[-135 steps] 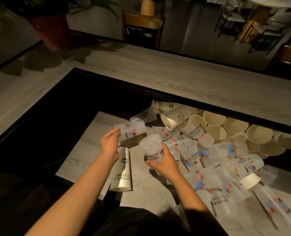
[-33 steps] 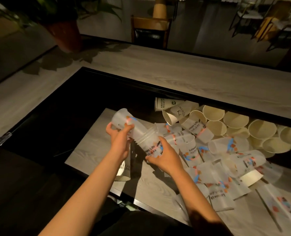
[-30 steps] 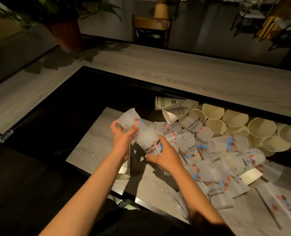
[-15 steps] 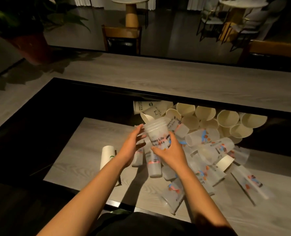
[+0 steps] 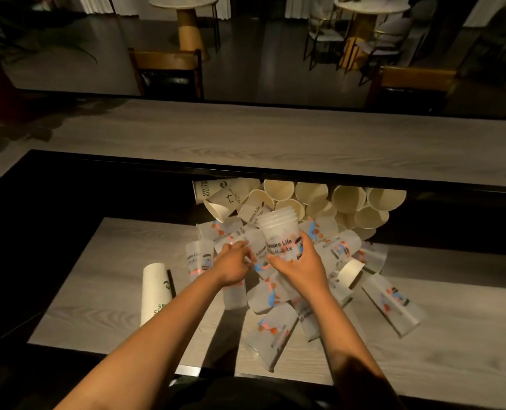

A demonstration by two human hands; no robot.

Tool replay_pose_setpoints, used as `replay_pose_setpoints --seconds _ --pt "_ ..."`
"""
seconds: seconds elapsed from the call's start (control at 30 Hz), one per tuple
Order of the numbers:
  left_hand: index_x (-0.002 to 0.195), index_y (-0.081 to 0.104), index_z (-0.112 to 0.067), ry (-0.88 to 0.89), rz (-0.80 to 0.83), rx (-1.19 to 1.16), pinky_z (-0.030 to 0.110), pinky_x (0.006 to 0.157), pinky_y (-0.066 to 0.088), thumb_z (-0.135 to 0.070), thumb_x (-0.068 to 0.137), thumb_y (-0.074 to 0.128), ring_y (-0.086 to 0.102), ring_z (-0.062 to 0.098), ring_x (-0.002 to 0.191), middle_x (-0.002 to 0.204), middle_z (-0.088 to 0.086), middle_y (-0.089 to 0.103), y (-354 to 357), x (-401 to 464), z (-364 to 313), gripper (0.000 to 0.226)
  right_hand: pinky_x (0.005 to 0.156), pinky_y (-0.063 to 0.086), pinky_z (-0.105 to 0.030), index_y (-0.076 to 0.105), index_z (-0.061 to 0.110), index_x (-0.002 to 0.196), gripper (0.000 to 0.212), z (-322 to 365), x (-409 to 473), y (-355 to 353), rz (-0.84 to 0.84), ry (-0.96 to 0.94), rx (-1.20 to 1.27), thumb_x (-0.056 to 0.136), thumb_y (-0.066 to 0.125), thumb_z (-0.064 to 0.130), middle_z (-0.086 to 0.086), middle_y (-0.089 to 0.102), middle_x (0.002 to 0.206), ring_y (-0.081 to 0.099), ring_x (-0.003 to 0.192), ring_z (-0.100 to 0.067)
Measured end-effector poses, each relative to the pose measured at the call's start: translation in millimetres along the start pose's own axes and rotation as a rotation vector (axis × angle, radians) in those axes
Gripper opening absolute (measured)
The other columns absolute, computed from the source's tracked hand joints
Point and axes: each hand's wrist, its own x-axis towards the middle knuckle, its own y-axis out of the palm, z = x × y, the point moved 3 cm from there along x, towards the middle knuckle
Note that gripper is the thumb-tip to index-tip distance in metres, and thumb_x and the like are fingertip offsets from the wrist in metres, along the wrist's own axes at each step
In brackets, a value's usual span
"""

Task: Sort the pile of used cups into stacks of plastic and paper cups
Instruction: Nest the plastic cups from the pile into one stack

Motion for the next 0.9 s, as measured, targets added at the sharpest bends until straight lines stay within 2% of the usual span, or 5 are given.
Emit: replay_pose_setpoints --seconds 0.13,0.3,0.4,0.57,0.9 --pt "0.119 0.064 -0.023 0.03 -0.079 -0.032 0.038 0.101 0.037 -0.012 0.093 0.051 0.04 0.029 0.121 0.139 0.0 0.052 -0.7 -1.1 -6.1 0.031 0.071 0.047 -0.017 0.048 0.045 0.124 0.076 -9.1 -2.5 -4.4 -0.005 0.021 0.021 0.056 0.078 0.059 0.023 0.066 0.102 0.062 0.088 0.015" --pt "0.114 0.068 -0.019 0.052 -0.345 -0.29 0.027 0.099 0.03 -0.01 0.094 0.058 0.039 0.025 0.125 0.129 -0.001 0.059 -9.2 -22.2 -1.5 0.025 0.078 0.049 -0.023 0.045 0.045 0.125 0.074 -10.1 -11.4 -4.6 -0.015 0.008 0.023 0.062 0.082 0.053 0.023 0.064 0.107 0.06 0.096 0.008" --pt "0.104 0.069 -0.021 -0.077 -0.508 -0.549 0.038 0.102 0.043 -0.005 0.092 0.057 0.048 0.024 0.122 0.121 -0.003 0.061 -14.9 -43.3 6.5 0.023 0.082 0.05 -0.026 0.046 0.044 0.126 0.069 -10.2 -19.3 -3.1 -0.015 -0.005 0.019 0.071 0.087 0.038 0.025 0.063 0.107 0.059 0.096 0.01" --pt "0.093 0.061 -0.018 -0.452 -0.658 -1.151 0.036 0.075 0.054 -0.007 0.095 0.054 0.064 0.023 0.092 0.105 0.012 0.067 -14.1 -88.8 37.2 0.014 0.086 0.052 -0.026 0.047 0.043 0.132 0.073 -2.8 -42.8 2.8 -0.008 -0.047 0.002 0.071 0.088 0.037 0.024 0.064 0.112 0.06 0.101 0.009" --pt "0.089 0.058 -0.013 -0.507 -0.803 -1.352 0.029 0.06 0.043 0.001 0.089 0.05 0.045 0.016 0.06 0.073 0.004 0.053 -6.3 -189.7 63.7 0.016 0.08 0.048 -0.015 0.046 0.051 0.134 0.082 -9.2 -127.9 21.1 0.033 -0.039 -0.021 0.062 0.086 0.047 0.035 0.06 0.114 0.056 0.1 0.02"
